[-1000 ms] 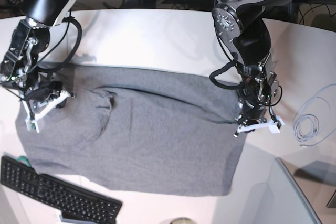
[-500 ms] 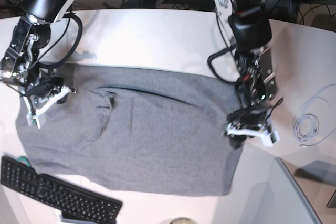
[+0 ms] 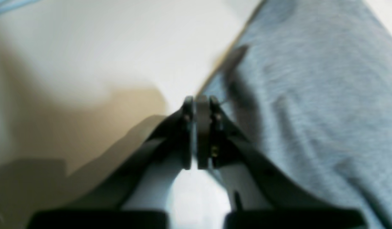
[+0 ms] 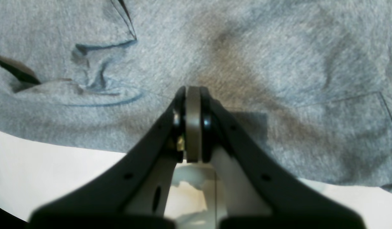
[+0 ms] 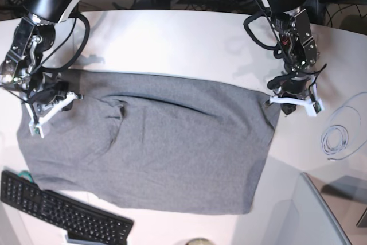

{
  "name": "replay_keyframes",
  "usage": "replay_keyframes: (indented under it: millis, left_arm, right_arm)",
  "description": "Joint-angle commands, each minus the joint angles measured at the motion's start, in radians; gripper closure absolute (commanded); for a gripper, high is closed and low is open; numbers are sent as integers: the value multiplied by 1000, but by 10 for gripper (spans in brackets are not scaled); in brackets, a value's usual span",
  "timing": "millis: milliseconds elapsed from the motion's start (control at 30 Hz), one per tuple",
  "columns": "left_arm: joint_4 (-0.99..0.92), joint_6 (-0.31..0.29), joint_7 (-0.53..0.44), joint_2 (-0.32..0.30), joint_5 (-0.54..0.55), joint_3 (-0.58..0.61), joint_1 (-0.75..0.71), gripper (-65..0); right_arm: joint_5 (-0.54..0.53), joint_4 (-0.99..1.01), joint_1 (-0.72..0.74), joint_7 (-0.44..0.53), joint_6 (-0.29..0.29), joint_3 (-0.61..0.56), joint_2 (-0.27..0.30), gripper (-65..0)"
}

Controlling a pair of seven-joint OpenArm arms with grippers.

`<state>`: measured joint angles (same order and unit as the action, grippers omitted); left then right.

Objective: Layout the t-shirt on the table in an organized manner, then fold the t-shirt properly
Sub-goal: 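Pull the shirt edge taut between both grippers and smooth it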

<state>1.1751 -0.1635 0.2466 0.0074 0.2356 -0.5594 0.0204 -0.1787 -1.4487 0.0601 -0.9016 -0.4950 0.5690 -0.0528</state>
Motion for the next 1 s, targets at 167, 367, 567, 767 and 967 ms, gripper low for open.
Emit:
replay_keyframes:
  millis: [167,367,567,767,967]
  left_arm:
    - [16,-11,-25,-17,6,0,17,-255]
    - [-13,-14,-25,-17,6,46,28,-283]
    - [-119,-14,-31,-17,0,80,71,-281]
    - [-128,-12,-31,-19,0,71,66,-211]
    - [-133,-11,-31,-51,6,69,43,0]
  right_arm:
    - [-12,-16,14,19,-9,-2,3,0]
    - [-12,-16,14,19,-9,0,3,0]
    - [-12,-16,14,19,-9,0,1,0]
    - [-12,-16,14,19,-9,0,6,0]
    - [-12,-16,14,19,-9,0,6,0]
